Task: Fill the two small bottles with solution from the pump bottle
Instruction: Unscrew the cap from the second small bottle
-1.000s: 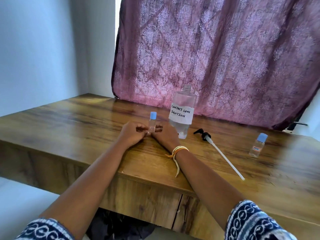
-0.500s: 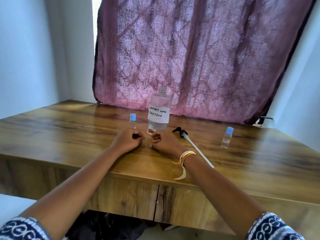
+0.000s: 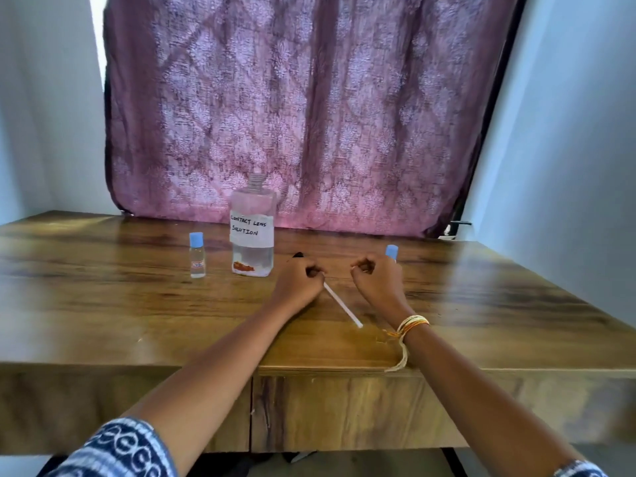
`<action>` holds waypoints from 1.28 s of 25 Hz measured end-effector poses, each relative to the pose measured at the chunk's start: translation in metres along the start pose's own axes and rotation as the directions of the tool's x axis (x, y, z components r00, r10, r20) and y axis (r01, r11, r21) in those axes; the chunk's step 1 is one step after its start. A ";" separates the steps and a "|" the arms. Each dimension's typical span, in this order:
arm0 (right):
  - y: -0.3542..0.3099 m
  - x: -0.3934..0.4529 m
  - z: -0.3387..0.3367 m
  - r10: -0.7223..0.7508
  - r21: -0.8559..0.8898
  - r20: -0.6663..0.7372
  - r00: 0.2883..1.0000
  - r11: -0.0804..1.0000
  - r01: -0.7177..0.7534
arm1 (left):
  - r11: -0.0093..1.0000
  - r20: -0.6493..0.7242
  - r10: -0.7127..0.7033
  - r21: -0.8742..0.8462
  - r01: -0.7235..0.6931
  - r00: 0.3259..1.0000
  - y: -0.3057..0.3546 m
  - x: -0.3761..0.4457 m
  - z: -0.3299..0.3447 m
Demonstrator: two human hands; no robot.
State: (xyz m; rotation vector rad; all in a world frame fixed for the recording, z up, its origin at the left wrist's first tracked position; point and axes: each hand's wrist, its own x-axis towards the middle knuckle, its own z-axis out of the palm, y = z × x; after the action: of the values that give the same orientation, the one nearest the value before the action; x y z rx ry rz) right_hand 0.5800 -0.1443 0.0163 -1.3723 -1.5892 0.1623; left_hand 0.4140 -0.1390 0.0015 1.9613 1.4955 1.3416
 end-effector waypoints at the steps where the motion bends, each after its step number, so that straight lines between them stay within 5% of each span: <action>1: 0.010 0.001 -0.006 0.029 -0.033 -0.071 0.997 0.999 -0.031 | 1.000 -0.027 0.024 0.009 -0.024 0.999 0.006 0.003 0.010; 6: 0.047 0.014 -0.022 0.198 0.027 -0.326 0.924 0.979 -0.200 | 0.988 -0.064 0.144 0.072 -0.139 0.988 0.012 0.011 0.037; 12: 0.057 0.027 -0.010 0.323 -0.058 -0.059 0.945 0.944 -0.326 | 0.998 -0.089 0.029 -0.049 -0.033 0.996 0.001 0.012 0.023; 20: 0.028 0.007 -0.005 0.166 0.000 0.098 0.981 0.986 -0.166 | 0.992 -0.099 -0.014 -0.123 0.002 0.995 0.002 -0.005 0.010; 23: -0.003 -0.009 0.007 0.018 0.148 0.129 0.991 0.988 -0.038 | 0.949 -0.076 -0.211 -0.256 0.186 0.974 -0.012 -0.005 -0.009; 25: -0.024 -0.017 0.021 -0.047 0.235 0.194 0.980 0.972 0.001 | 0.815 0.035 -0.364 -0.472 0.336 0.931 -0.020 -0.007 -0.025; 27: -0.040 -0.017 0.034 -0.110 0.250 0.276 0.955 0.967 0.039 | 0.724 0.152 -0.358 -0.578 0.377 0.921 -0.026 -0.012 -0.041; 32: -0.055 -0.016 0.069 -0.183 0.286 0.388 0.903 0.956 0.071 | 0.776 0.210 -0.243 -0.544 0.320 0.947 -0.043 -0.021 -0.075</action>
State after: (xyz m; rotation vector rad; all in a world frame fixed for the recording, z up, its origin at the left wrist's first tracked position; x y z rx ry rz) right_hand 0.4910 -0.1435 0.0084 -1.0624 -1.9186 0.5981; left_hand 0.3277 -0.1607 -0.0017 1.3480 1.0927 1.3034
